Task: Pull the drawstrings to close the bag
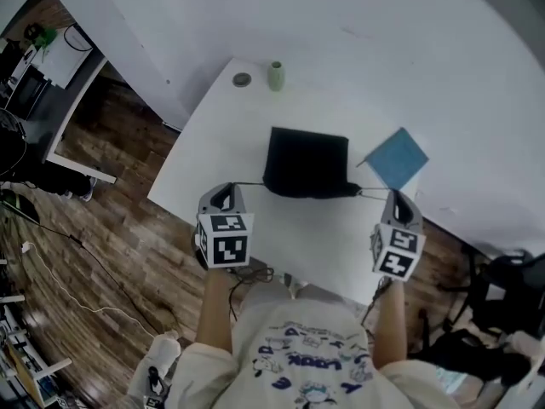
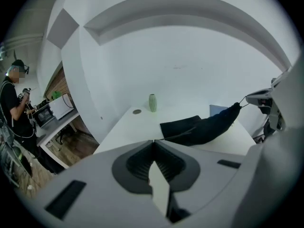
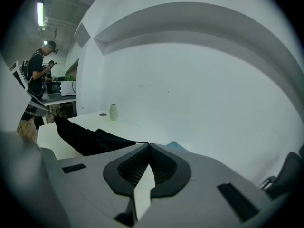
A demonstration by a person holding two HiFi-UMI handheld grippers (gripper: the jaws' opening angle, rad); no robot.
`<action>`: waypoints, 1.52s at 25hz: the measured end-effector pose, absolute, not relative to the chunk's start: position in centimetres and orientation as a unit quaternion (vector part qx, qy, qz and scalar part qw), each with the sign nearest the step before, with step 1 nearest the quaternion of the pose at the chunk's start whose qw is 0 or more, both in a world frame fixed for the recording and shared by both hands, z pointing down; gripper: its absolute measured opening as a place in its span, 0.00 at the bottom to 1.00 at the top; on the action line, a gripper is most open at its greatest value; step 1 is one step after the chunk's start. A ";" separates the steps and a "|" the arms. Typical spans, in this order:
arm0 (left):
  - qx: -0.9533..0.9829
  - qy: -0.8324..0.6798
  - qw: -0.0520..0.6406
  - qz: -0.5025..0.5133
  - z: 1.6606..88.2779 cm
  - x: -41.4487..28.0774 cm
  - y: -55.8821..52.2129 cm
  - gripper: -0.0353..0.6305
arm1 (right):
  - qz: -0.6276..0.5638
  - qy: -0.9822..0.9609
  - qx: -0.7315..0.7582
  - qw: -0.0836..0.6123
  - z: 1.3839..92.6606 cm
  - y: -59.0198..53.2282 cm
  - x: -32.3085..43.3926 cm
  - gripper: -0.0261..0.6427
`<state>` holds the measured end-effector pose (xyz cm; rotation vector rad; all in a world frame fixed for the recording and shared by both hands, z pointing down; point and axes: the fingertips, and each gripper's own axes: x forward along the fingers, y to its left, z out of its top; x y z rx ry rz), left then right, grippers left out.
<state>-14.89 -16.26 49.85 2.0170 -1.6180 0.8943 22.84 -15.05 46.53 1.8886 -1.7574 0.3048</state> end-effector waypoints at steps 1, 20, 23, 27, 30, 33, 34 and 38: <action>0.719 -0.585 0.202 0.316 49.5 -15.2 -16.3 0.07 | 0.110 -0.648 0.705 0.267 46.1 -15.1 22.9 0.05; 0.663 -0.658 0.184 0.305 46.1 -20.0 -18.6 0.07 | 0.083 -0.575 0.779 0.236 41.7 -16.7 28.3 0.04; 0.655 -0.666 0.186 0.304 45.9 -20.6 -19.0 0.07 | 0.088 -0.566 0.787 0.230 41.5 -16.9 29.1 0.04; 0.644 -0.679 0.192 0.297 45.9 -21.8 -19.3 0.07 | 0.105 -0.555 0.794 0.226 41.8 -16.8 30.1 0.04; 0.638 -0.685 0.193 0.294 45.7 -22.5 -19.5 0.07 | 0.103 -0.556 0.795 0.220 41.3 -17.1 30.7 0.04; 0.631 -0.692 0.188 0.296 45.6 -22.9 -19.7 0.07 | 0.106 -0.555 0.795 0.220 41.2 -17.1 31.0 0.04; 0.631 -0.693 0.188 0.295 45.6 -23.0 -19.8 0.07 | 0.106 -0.555 0.796 0.220 41.2 -17.2 31.1 0.04; 0.642 -0.685 0.196 0.284 45.7 -22.5 -20.2 0.07 | 0.108 -0.550 0.800 0.215 41.2 -17.4 31.4 0.04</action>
